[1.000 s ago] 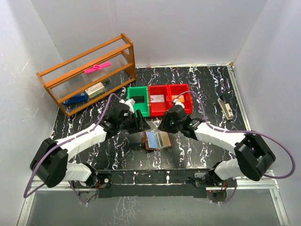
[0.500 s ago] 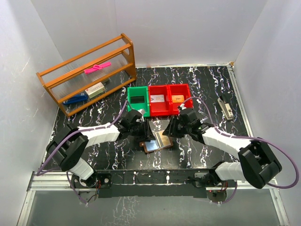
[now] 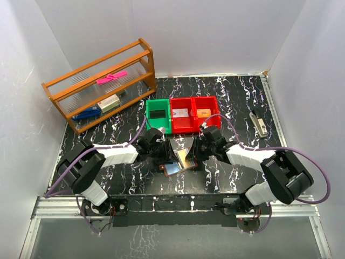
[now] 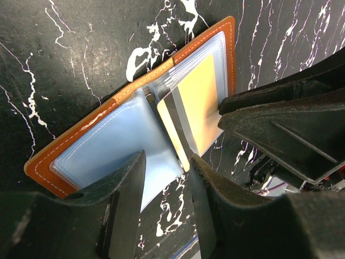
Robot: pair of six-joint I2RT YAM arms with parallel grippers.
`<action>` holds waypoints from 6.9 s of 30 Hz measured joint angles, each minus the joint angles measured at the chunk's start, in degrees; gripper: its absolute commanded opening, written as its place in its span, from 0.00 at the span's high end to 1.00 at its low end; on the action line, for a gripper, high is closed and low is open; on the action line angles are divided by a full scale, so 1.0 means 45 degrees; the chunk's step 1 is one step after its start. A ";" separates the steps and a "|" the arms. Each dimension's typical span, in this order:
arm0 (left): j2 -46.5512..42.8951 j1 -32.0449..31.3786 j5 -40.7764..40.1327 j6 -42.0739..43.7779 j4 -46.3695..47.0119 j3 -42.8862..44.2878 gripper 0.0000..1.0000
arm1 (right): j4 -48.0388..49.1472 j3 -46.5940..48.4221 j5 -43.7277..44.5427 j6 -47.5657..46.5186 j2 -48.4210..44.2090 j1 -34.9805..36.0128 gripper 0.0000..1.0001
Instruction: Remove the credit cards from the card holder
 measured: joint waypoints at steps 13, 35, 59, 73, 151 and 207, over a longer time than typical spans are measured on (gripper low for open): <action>0.0015 0.0000 -0.0325 -0.0646 0.0617 -0.0238 0.71 | 0.0996 -0.0782 -0.0034 0.0612 -0.0364 0.0015 0.79; 0.0826 0.0015 0.0097 -0.1321 0.2331 -0.0486 1.00 | 0.1200 -0.0899 -0.0024 0.0719 -0.0384 0.0015 0.78; -0.0452 0.0000 -0.0170 -0.0539 0.0471 -0.0733 1.00 | 0.0826 -0.0670 -0.0102 0.0306 -0.0505 0.0034 0.72; -0.0559 0.0000 -0.0321 -0.0413 0.0141 -0.0729 0.98 | 0.0423 0.0282 -0.1467 -0.0423 0.0743 0.0039 0.74; -0.4648 0.0447 0.0627 0.2244 0.0500 -0.1015 1.00 | 0.2501 -0.1783 -0.3691 0.0058 -0.4347 -0.2404 0.37; -0.7014 0.1622 0.1010 0.2696 -0.0209 -0.1015 0.01 | 0.1841 0.0233 -0.2919 -0.1413 -0.4425 -0.1807 1.00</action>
